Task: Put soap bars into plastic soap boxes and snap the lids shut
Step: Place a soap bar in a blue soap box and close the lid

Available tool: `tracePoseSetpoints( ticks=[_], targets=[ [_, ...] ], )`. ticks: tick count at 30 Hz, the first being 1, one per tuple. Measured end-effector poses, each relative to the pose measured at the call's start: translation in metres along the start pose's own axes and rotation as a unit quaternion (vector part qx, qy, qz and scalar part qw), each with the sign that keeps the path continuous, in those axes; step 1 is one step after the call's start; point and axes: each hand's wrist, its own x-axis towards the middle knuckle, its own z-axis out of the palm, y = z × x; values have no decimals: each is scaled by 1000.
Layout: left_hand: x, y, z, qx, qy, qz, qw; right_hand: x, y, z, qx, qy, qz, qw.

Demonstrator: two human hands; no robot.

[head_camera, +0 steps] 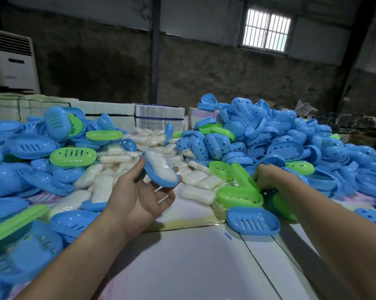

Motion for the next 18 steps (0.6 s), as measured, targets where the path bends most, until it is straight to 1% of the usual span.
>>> tracePoseSetpoints(
  ticks=[2,5,11,14,18],
  targets=[
    [0,-1,0,0,2,-4,1000,-4,2,5,4,30,10,999],
    [-1,0,0,4,4,-4,1000,-6,0,10,17,107,11,994],
    [0,-3,-1,12,9,-12,1000,-17,-27,-4,127,251,-49,958],
    [0,-2,-2,8,11,-13,1000,-32,-54,-10,199,313,-102,923],
    [1,-1,-4,6,20,1,1000,-60,-98,-15,388,318,-205,840]
  ],
)
